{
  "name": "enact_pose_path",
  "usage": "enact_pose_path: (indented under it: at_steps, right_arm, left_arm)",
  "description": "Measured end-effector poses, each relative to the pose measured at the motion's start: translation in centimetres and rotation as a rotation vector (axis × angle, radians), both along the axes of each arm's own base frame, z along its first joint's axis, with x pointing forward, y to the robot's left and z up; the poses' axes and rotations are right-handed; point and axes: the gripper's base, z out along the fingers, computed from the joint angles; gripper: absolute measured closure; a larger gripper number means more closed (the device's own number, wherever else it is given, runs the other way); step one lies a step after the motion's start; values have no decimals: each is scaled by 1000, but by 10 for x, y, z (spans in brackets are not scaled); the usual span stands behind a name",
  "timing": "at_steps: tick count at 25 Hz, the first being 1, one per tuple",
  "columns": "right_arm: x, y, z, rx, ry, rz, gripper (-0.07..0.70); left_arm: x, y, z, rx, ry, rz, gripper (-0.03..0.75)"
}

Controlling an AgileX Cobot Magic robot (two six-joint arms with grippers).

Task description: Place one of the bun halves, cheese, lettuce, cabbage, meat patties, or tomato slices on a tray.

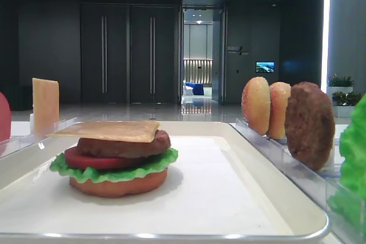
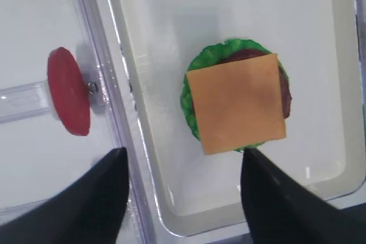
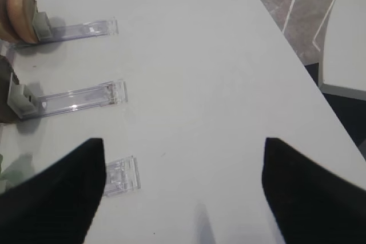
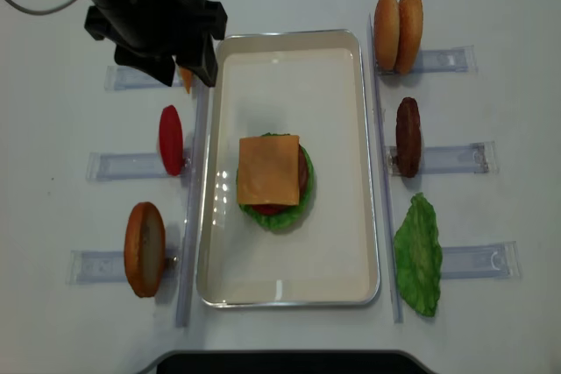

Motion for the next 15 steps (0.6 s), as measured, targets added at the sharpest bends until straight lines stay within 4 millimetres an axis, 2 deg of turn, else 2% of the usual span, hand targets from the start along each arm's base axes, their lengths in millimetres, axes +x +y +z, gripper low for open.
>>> enact_pose_path:
  at_steps: [2,4,10,12,15]
  right_arm:
    - [0,0,0,0,0,0,96]
    - [0,0,0,0,0,0,96]
    - [0,0,0,0,0,0,96]
    - [0,0,0,0,0,0,96]
    - [0,0,0,0,0,0,96]
  left_arm:
    - [6,14,0,10,-3,47,244]
    - [16,37,0,28,-12,113,244]
    - [35,121,1,105,-28,239,244]
    - [38,140,-2,125,-19,245,244]
    - [41,159,-8,146,3,249,244]
